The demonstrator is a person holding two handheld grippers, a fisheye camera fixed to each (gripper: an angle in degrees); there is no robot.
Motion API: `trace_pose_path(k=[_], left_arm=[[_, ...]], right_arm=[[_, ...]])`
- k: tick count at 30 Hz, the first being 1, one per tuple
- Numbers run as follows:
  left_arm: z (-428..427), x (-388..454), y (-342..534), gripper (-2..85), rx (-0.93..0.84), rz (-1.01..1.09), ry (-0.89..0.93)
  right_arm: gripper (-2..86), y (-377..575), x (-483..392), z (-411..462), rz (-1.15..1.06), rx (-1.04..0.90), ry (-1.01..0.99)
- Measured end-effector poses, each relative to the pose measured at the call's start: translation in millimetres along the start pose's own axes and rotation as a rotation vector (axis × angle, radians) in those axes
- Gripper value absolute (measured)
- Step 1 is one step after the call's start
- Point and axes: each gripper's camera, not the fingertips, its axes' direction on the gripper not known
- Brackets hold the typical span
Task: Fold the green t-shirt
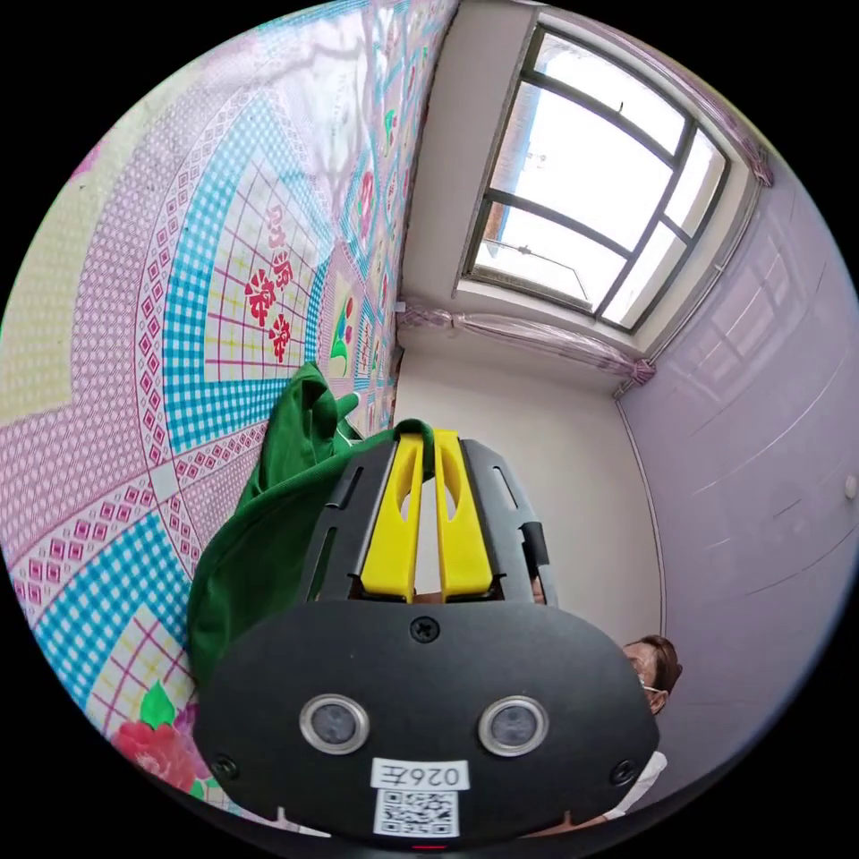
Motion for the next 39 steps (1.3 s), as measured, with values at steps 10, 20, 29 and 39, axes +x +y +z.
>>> trace_pose_path(k=[10,20,29,39], left_arm=[[47,-10,-80,15.0,-0.135,-0.013,0.053],[32,52,-89,6.3,-0.211,0.218,-0.114],[73,52,-133,9.3,-0.283,0.165,-0.019],[68,29,-174,16.9,-0.161,-0.011,0.111]], right_arm=[[6.3,-50,55,69,0.056,-0.039,0.131],[1.3,18,-39,127,-0.393,-0.213,0.512],[-0.9,73,-70,290,-0.672,-0.488,0.607],[-0.9,46,3,307,-0.468,-0.492,0.482]])
